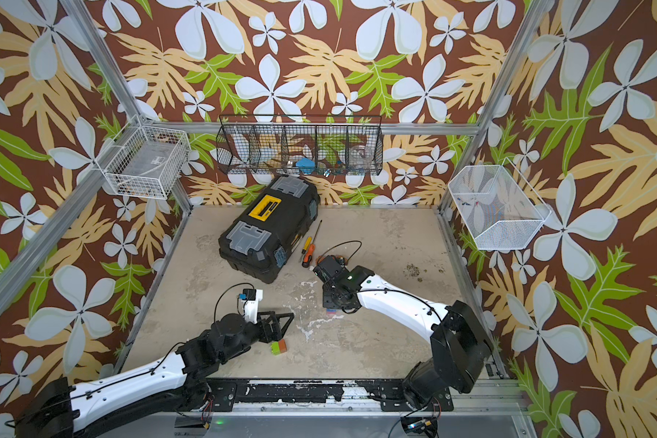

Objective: Assemble the letter h with lego
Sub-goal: Assemble the lego brick with the lego brick.

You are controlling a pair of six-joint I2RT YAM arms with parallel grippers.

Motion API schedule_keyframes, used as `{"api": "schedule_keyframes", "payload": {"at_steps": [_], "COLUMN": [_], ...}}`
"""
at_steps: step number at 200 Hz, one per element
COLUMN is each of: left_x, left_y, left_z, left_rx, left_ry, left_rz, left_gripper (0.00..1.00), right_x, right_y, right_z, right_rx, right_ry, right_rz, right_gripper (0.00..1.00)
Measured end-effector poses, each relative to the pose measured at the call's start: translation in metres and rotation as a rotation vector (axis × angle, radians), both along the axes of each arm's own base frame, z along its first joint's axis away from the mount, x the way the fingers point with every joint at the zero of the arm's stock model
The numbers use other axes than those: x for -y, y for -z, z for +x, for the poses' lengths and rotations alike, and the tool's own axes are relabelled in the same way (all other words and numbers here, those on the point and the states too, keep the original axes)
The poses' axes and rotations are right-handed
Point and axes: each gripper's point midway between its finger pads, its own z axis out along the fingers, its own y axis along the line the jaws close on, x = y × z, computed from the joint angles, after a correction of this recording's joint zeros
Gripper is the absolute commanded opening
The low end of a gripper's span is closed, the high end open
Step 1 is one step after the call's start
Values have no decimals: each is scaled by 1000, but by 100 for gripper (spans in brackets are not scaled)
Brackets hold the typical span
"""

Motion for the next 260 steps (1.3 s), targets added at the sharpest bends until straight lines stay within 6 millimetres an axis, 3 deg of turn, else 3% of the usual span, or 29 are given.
{"api": "schedule_keyframes", "payload": {"at_steps": [108,260], "left_x": [4,3], "left_y": [-8,-10], "left_z": [-2,-3], "left_rx": [20,27], "left_ry": [21,23], "left_rz": [-42,-53], "left_gripper": [100,100], "right_x": [-5,-13], "right_y": [12,30], "right_z": [7,24], "right_rx": [31,64], "right_ry": [51,-32], "right_rz": [-18,-172], "right_gripper": [0,0]}}
